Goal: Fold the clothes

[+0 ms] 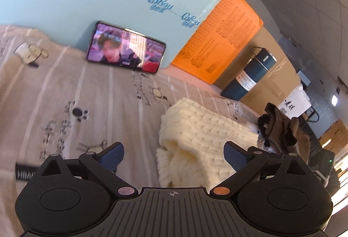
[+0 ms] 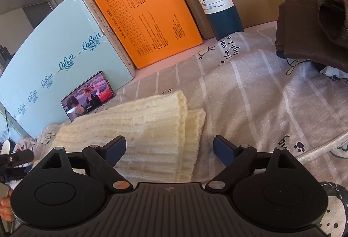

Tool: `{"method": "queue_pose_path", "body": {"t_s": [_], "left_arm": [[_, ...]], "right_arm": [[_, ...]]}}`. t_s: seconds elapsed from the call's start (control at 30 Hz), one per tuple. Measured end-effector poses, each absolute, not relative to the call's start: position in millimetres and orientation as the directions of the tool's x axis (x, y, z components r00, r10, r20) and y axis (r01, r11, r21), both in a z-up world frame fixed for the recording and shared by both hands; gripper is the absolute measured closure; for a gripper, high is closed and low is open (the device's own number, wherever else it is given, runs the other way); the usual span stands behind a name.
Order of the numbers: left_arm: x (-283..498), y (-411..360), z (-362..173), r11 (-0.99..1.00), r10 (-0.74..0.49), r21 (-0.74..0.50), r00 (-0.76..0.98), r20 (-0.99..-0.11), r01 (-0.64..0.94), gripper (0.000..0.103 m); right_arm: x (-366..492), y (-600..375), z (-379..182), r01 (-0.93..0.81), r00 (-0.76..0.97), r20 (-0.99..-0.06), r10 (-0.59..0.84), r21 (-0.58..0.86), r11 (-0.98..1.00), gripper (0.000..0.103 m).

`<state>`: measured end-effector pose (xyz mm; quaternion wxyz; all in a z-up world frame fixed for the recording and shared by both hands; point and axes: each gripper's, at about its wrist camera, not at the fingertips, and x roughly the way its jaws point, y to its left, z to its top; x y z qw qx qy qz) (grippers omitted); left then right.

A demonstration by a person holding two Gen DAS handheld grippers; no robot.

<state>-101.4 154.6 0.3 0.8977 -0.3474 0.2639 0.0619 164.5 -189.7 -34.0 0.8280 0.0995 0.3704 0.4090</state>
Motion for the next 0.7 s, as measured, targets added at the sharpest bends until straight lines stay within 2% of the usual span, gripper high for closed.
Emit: {"method": "queue_pose_path", "body": {"t_s": [0.2,0.3,0.4,0.47,0.6,0.7], "left_arm": [[-114.9,138.0,-15.0,0.657,-0.201,-0.693,0.817,-0.541,-0.297,0.001],[-113.3,123.9,-18.2,0.649,-0.209,-0.701,0.817,-0.537,-0.295,0.0],[-103.3,115.3,-25.3,0.618,-0.247,-0.745,0.837,-0.488,-0.252,0.0],[-93.4,112.8,-31.1,0.587,-0.273,-0.78,0.854,-0.442,-0.216,0.0],[-73.4,112.0,-33.9,0.591,-0.243,-0.788,0.894,-0.377,-0.172,0.001],[-68.0,107.4,-34.8,0.629,-0.179,-0.757,0.916,-0.359,-0.173,0.002]], "right_arm": [[171.4,-190.7,-39.7,-0.593,0.329,-0.486,0.81,0.561,0.577,0.012],[173.2,-191.4,-41.5,-0.588,0.277,-0.465,0.841,0.61,0.531,0.012],[167.4,-186.7,-40.8,-0.61,0.235,-0.464,0.854,0.614,0.502,0.012],[163.5,-183.6,-40.3,-0.624,0.206,-0.464,0.862,0.616,0.481,0.015],[155.7,-177.4,-39.4,-0.649,0.148,-0.462,0.874,0.621,0.439,0.025],[154.0,-177.2,-39.6,-0.651,0.121,-0.446,0.887,0.639,0.411,0.041]]}}
